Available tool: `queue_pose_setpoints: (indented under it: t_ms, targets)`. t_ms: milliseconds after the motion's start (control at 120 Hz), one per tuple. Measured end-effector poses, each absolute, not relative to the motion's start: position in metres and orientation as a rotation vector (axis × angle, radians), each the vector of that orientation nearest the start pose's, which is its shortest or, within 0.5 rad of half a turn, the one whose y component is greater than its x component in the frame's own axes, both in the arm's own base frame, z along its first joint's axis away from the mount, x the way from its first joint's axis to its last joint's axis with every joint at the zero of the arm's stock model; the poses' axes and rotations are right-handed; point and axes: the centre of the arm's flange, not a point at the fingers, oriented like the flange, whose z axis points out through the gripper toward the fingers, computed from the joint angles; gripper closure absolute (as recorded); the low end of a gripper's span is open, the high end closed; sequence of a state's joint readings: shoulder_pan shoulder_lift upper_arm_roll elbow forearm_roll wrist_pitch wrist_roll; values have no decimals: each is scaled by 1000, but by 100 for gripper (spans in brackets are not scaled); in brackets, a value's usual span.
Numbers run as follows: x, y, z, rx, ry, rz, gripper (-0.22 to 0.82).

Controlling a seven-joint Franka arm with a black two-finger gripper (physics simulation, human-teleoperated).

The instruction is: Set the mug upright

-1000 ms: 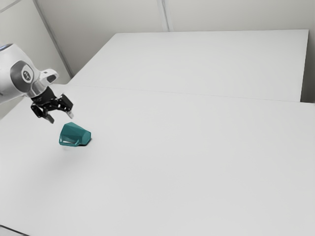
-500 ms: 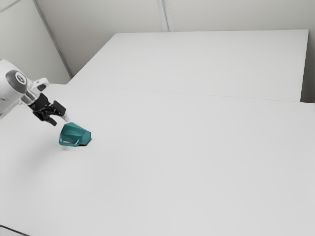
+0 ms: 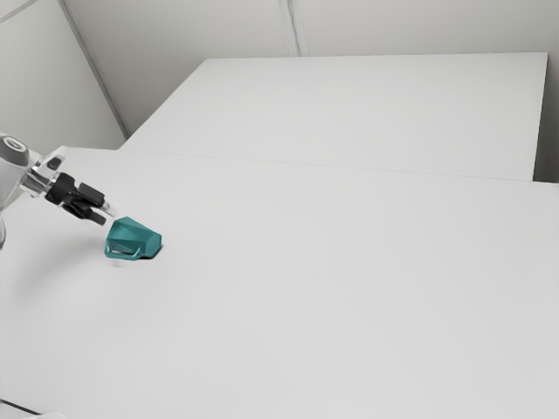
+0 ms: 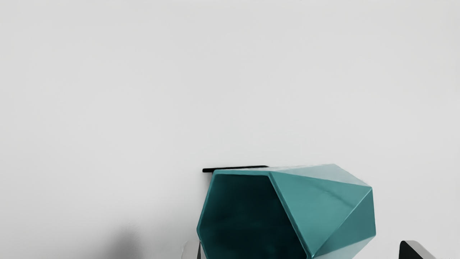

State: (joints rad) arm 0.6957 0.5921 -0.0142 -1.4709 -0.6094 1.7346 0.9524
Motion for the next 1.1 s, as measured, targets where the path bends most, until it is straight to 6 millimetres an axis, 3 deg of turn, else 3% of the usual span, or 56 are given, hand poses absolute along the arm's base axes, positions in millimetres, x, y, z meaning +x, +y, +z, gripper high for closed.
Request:
queue_pose_setpoints:
  t_ms: [233,567,733,1100]
  targets:
    - [557,390,296,2325,-114,291,0]
    - [550,393,287,2216,-141,338,0]
    - [546,391,272,2175,-143,328,0]
    - [540,386,269,2109,-170,332,16]
